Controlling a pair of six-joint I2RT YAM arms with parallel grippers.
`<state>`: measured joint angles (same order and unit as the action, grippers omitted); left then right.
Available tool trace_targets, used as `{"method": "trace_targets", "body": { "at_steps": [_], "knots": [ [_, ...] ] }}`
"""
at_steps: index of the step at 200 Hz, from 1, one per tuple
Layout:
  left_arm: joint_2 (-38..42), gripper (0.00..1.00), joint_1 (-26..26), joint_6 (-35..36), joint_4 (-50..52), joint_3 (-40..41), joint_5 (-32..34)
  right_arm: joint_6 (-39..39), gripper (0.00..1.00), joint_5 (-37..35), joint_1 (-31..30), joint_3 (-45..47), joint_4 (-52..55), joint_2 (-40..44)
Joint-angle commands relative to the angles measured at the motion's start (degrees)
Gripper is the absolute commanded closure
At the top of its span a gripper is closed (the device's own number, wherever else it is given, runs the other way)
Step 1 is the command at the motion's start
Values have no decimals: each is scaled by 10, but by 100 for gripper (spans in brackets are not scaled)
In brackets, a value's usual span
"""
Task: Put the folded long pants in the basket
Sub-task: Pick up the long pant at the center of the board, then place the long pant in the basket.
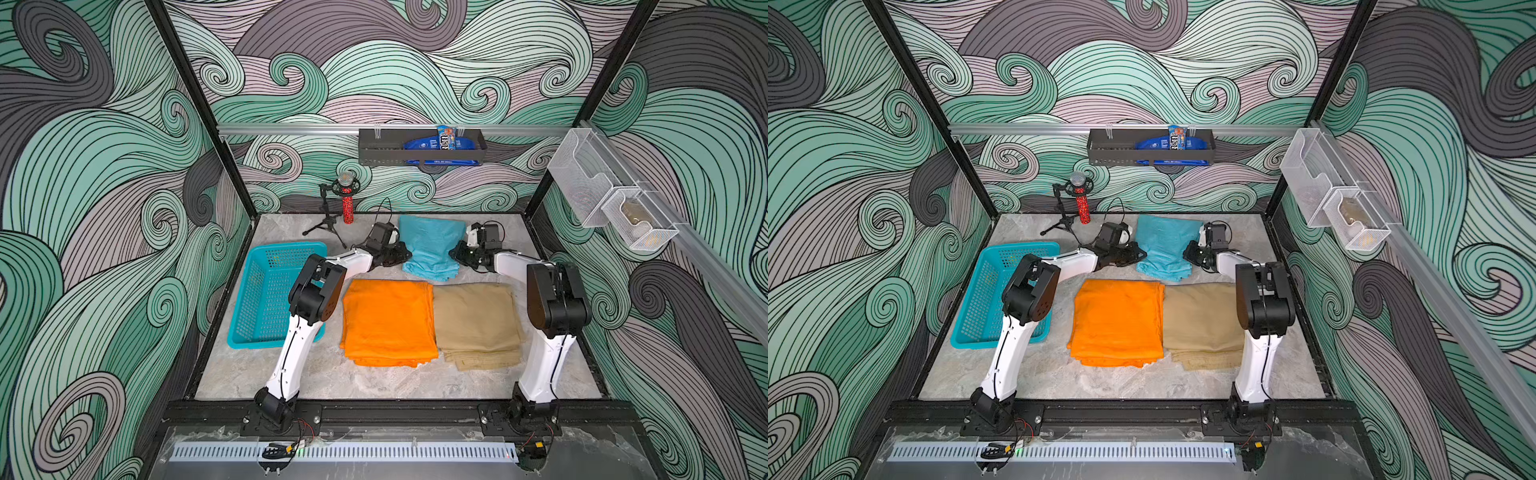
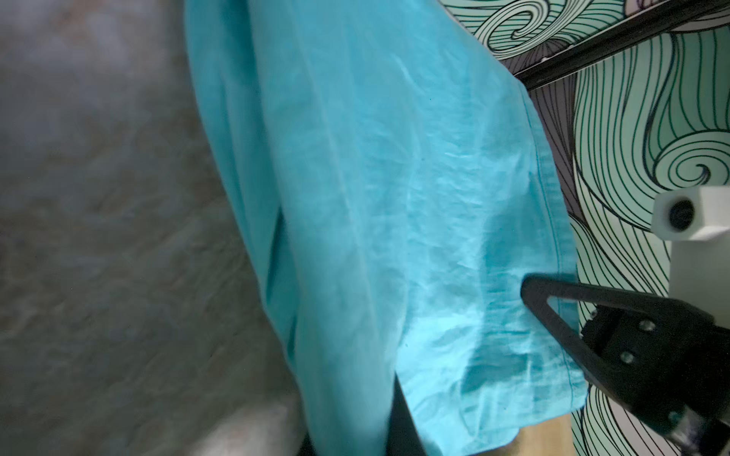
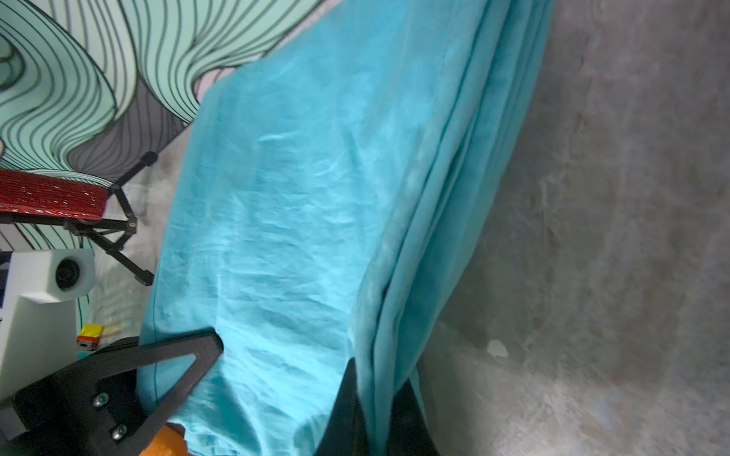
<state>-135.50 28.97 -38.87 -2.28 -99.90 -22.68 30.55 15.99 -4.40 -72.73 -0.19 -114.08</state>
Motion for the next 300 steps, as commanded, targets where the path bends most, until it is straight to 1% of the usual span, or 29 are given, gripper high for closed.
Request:
{"method": "trace_targets", "body": {
  "at_steps": [1, 15, 30, 55, 91, 106, 122, 139, 161, 169, 175, 181, 199, 221, 245, 262, 277, 300],
  "knots": [
    [67, 100, 11, 40, 16, -34, -11, 9, 100, 39, -17, -24, -13, 49],
    [105, 100, 2, 41, 14, -16, -15, 13, 100, 39, -21, -19, -12, 70],
    [150, 100, -8, 42, 0, 18, -35, 18, 100, 29, -33, -5, -10, 95],
    [231, 100, -26, 55, -7, 89, -46, 16, 100, -13, -80, 24, -6, 144],
    [360, 100, -59, 93, 17, 211, -53, 42, 100, -73, -182, 54, -6, 202],
    [414, 100, -78, 110, 38, 258, -54, 50, 100, -112, -237, 60, -6, 223],
    [472, 100, -105, 124, 58, 304, -53, 59, 100, -157, -295, 56, -7, 235],
    [534, 100, -141, 144, 79, 345, -45, 69, 100, -184, -350, 45, -14, 234],
    [623, 100, -185, 178, 120, 381, -2, 69, 100, -213, -407, 16, -26, 216],
    [651, 100, -193, 195, 146, 383, 33, 65, 100, -221, -424, 0, -28, 204],
    [670, 100, -193, 200, 164, 385, 77, 64, 100, -223, -436, -13, -30, 194],
    [691, 100, -194, 207, 175, 392, 107, 66, 100, -221, -446, -27, -30, 181],
    [741, 100, -196, 236, 198, 413, 178, 71, 100, -221, -475, -71, -33, 140],
    [770, 100, -210, 260, 246, 419, 279, 78, 100, -220, -505, -126, -37, 86],
    [803, 100, -237, 277, 247, 454, 356, 98, 100, -211, -524, -171, -48, 35],
    [821, 100, -256, 300, 227, 495, 396, 120, 100, -204, -530, -191, -56, 3],
    [828, 100, -262, 315, 217, 523, 422, 134, 100, -198, -533, -207, -56, -20],
    [839, 100, -265, 341, 205, 539, 469, 143, 100, -200, -543, -226, -56, -46]
  ]
}}
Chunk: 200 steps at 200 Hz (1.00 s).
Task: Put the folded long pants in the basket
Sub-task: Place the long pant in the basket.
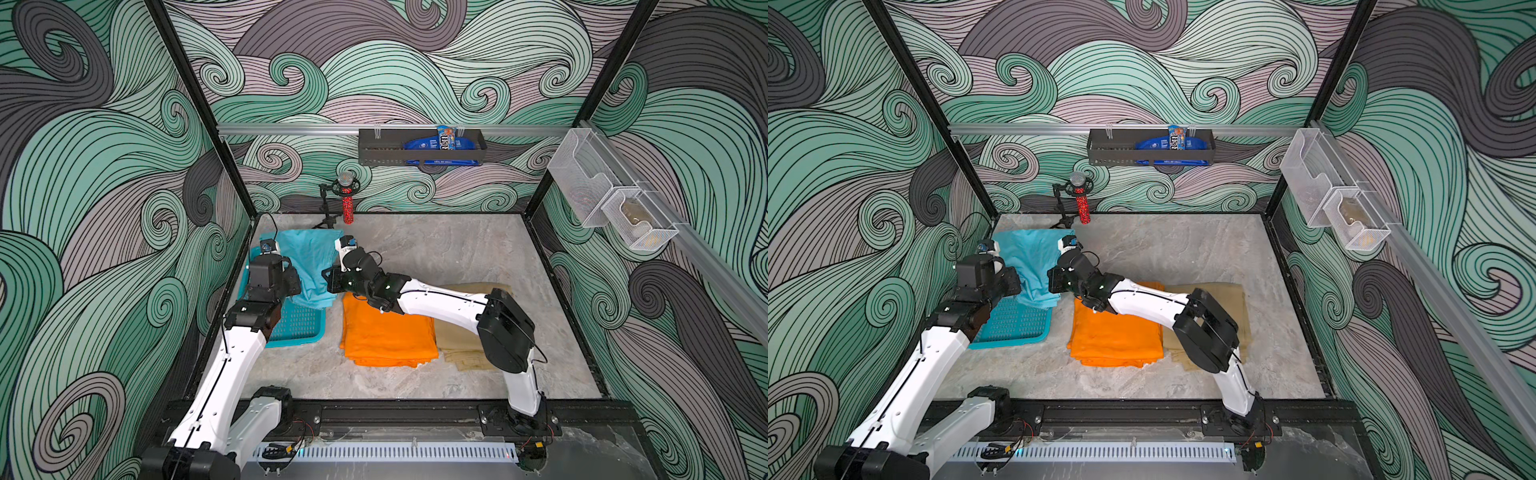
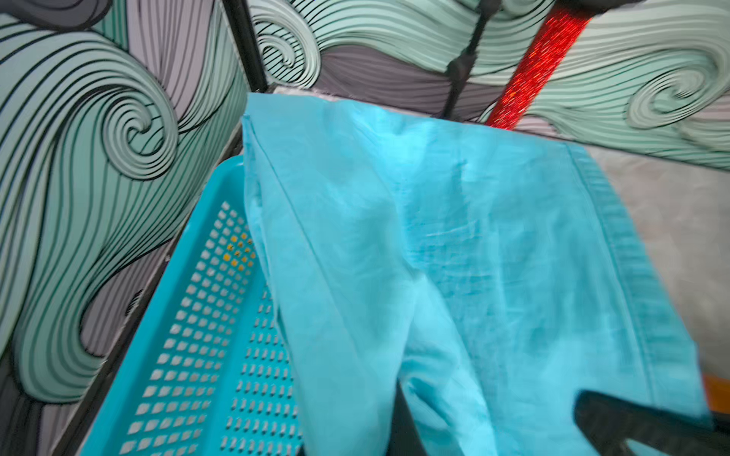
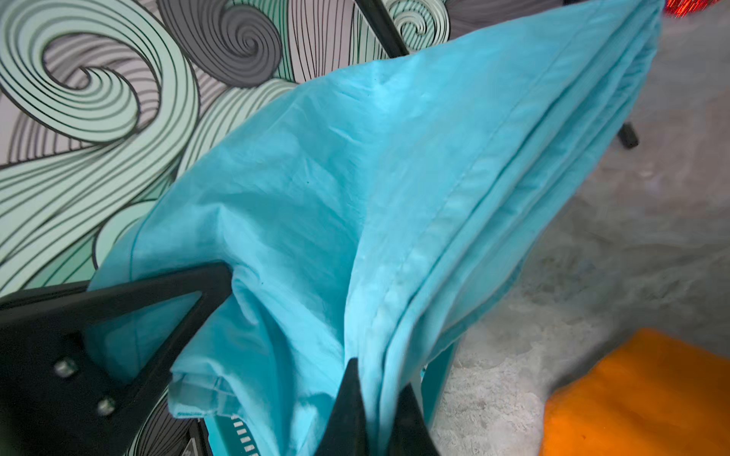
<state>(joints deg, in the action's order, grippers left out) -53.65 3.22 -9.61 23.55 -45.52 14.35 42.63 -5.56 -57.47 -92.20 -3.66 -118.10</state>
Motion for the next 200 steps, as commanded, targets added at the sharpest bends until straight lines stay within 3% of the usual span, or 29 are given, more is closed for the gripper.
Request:
{"method": "trace_targets", "body": {
  "at_steps": [1, 53, 103, 108, 118, 127, 130, 147, 161, 182, 200],
  "knots": [
    [21, 100, -7, 49, -54, -5, 101, 23, 100, 16, -13, -32, -21, -7],
    [10, 100, -7, 107, -82, 0, 165, 46, 100, -8, -50, -70, -21, -56],
    [6, 100, -8, 124, -119, 37, 187, 84, 100, -19, -57, -83, -21, -83],
    [6, 95, -8, 124, -122, 40, 188, 86, 100, -16, -57, -83, -21, -86],
    [6, 73, -8, 118, -128, 45, 201, 89, 85, -8, -58, -83, -22, -91],
    [8, 13, -8, 101, -135, 52, 237, 92, 67, 5, -57, -86, -36, -95],
    [8, 3, -8, 94, -139, 55, 256, 91, 62, 8, -57, -87, -37, -96],
    [16, 2, -8, 81, -137, 50, 293, 74, 23, 20, -56, -100, -37, -100],
    [15, 2, -7, 84, -127, 31, 274, 63, 1, 12, -56, -101, -37, -92],
    [-4, 1, -8, 72, -102, -14, 254, 46, 0, -5, -56, -98, -37, -76],
    [-26, 1, -8, 57, -82, -58, 200, 22, 0, -32, -55, -86, -37, -53]
  ]
}}
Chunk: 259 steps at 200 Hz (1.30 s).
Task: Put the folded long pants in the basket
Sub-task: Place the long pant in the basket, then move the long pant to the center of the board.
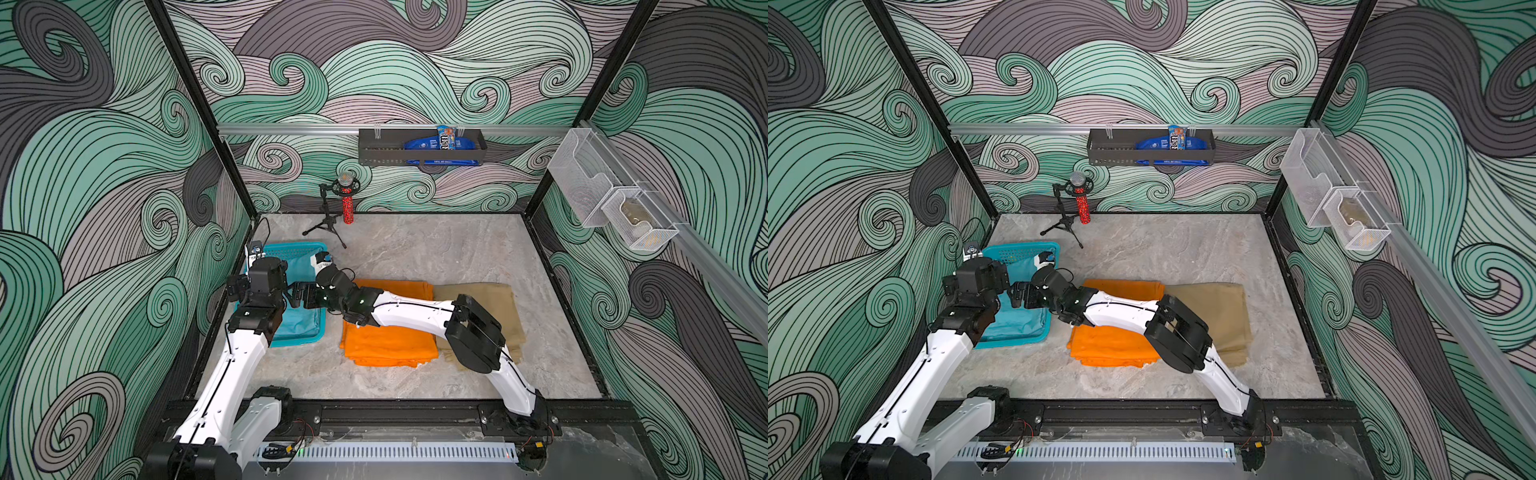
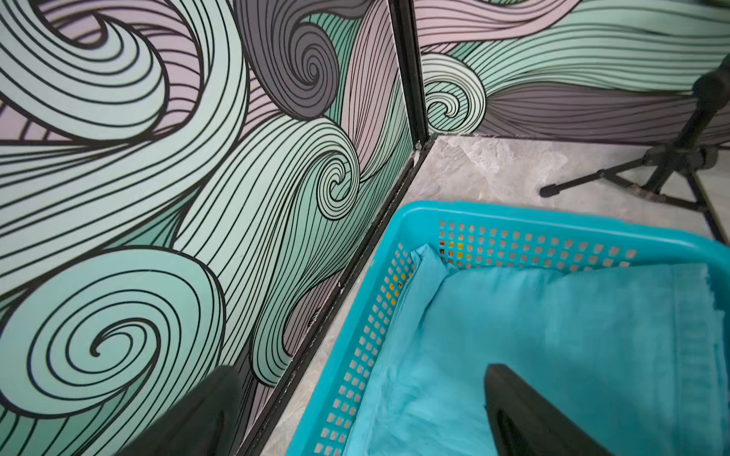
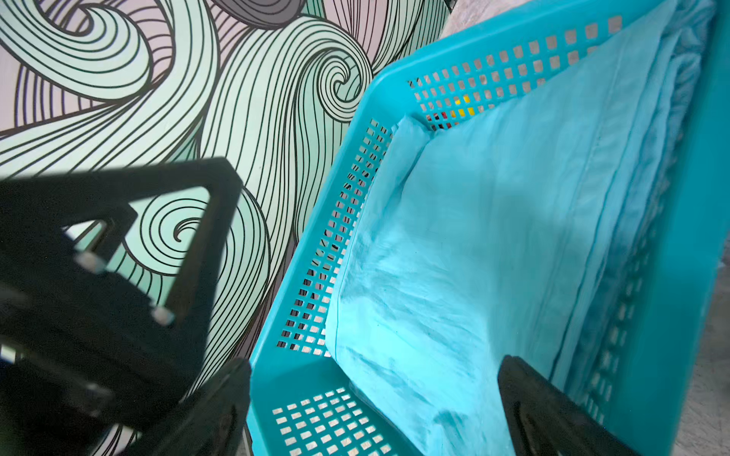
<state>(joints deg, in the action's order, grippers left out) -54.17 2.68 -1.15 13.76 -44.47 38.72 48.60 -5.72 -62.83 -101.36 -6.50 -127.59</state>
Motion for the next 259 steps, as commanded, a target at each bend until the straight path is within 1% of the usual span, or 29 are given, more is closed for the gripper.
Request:
{"method": "trace_targets", "body": {
  "at_steps": [1, 25, 46, 59, 76, 77, 101, 118, 143, 158, 185, 210, 227, 243, 259],
  "knots": [
    [-22, 1, -2, -29, 16, -71, -47, -39, 0, -32, -1, 6, -9, 43],
    [-55, 1, -2, -58, 34, -121, -126, -85, 0, -67, 10, 33, -8, 85],
    [-74, 1, -2, -90, 20, -138, -229, -125, 0, -44, 34, 66, -7, 118],
    [-79, 1, -1, -118, -7, -127, -296, -145, 0, -19, 55, 96, -7, 142],
    [-88, 1, -1, -170, -63, -100, -387, -163, 1, -5, 83, 142, 0, 177],
    [-89, 1, -1, -174, -67, -99, -391, -165, 1, -5, 85, 142, 12, 179],
    [-112, 1, 9, -251, -127, -73, -469, -192, 2, 3, 128, 215, 49, 228],
    [-127, 2, 26, -273, -145, -70, -493, -214, 4, 13, 158, 267, 81, 262],
    [-141, 1, 68, -285, -136, -72, -533, -245, 7, 38, 201, 349, 152, 316],
    [-146, 2, 110, -294, -132, -62, -547, -237, 8, 66, 230, 418, 158, 356],
    [-158, 2, 192, -326, -158, -29, -545, -220, 8, 112, 275, 522, 158, 425],
    [-201, 1, 230, -344, -178, -18, -542, -207, 8, 160, 310, 568, 158, 450],
    [-242, 2, 246, -354, -181, -26, -569, -188, 7, 180, 351, 593, 158, 451],
    [-277, 2, 262, -355, -167, -40, -580, -174, 6, 192, 397, 612, 158, 458],
    [-314, 2, 269, -354, -164, -49, -592, -176, 6, 185, 433, 623, 158, 476]
  ]
}}
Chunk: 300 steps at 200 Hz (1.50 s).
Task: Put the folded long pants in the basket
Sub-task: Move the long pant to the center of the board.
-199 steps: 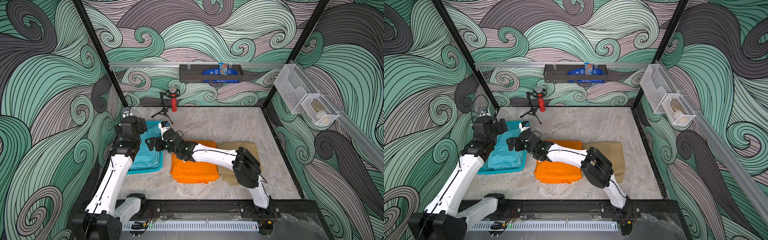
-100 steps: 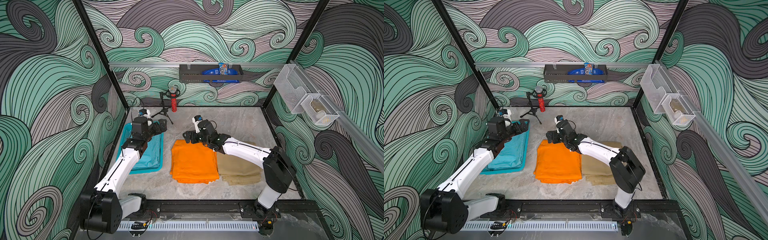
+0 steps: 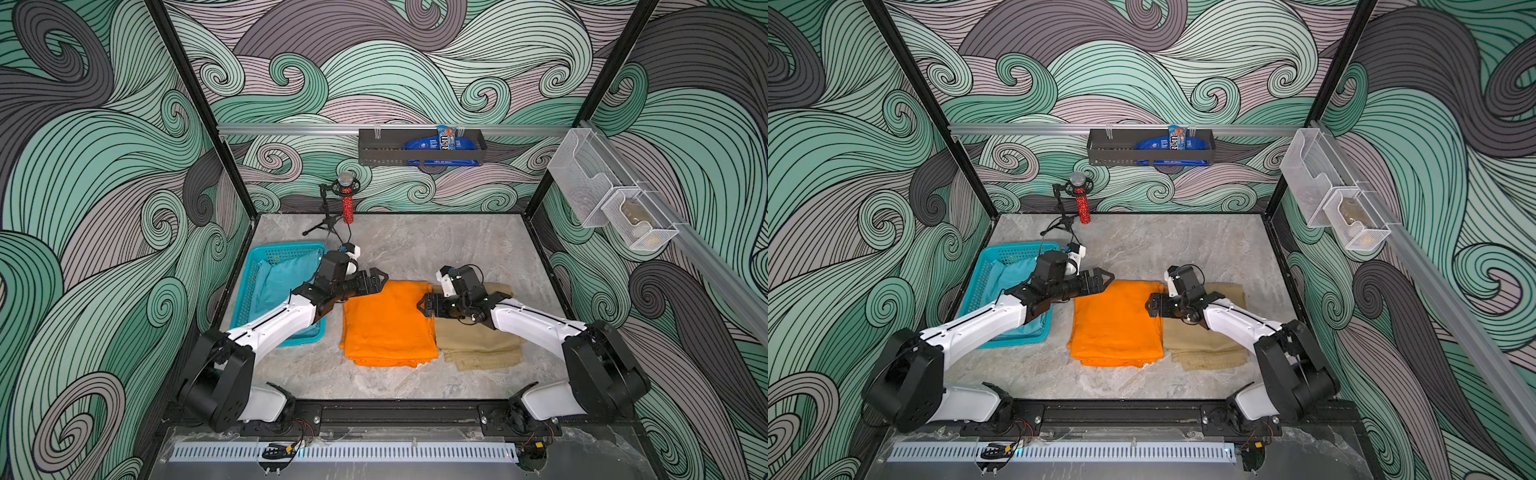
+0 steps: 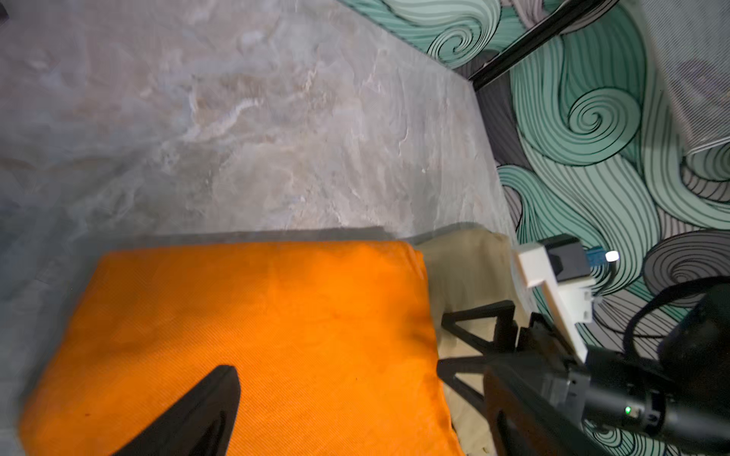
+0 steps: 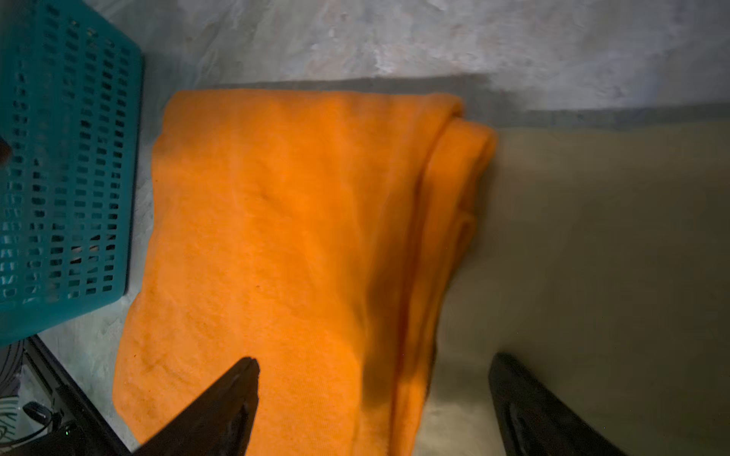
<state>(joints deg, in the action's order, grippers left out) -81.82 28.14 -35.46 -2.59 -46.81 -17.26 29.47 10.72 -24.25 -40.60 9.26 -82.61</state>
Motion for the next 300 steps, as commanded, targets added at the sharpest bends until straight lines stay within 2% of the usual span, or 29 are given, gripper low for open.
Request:
{"method": "trace_targets", "body": {
  "at_steps": [1, 34, 58, 89, 132, 153, 195, 228, 256, 270, 300],
  "knots": [
    [-38, 2, 15, -11, 0, -26, -33, 16, 6, 20, 50, 16, 1, 28],
    [-71, 1, 17, -1, 14, -43, -39, 12, 5, 23, 126, 45, 0, 34],
    [-75, 1, 17, 1, 18, -44, -38, -10, 4, 30, 182, 44, -1, -6],
    [-74, 1, 17, 4, 27, -40, -35, -46, 3, 14, 226, 2, -4, -64],
    [-70, 1, 16, 20, 46, -40, -25, -102, 2, 3, 245, -92, -17, -154],
    [-68, 2, 16, 24, 55, -42, -17, -107, 3, 23, 243, -117, -17, -151],
    [-42, 1, 10, 42, 85, -37, 23, -94, 9, 24, 176, -124, 9, -60],
    [-33, 1, 9, 65, 124, -37, 48, -45, 8, 22, 44, -100, 26, -8],
    [-36, 1, 6, 56, 107, -6, 51, 14, 8, 34, -29, -60, 16, 4],
    [-43, 1, -3, 49, 98, 6, 45, 29, 8, 32, -45, -44, 7, 1],
    [-68, 1, -37, 43, 92, 18, 13, 36, 5, 33, -42, -28, 3, -19]
  ]
}}
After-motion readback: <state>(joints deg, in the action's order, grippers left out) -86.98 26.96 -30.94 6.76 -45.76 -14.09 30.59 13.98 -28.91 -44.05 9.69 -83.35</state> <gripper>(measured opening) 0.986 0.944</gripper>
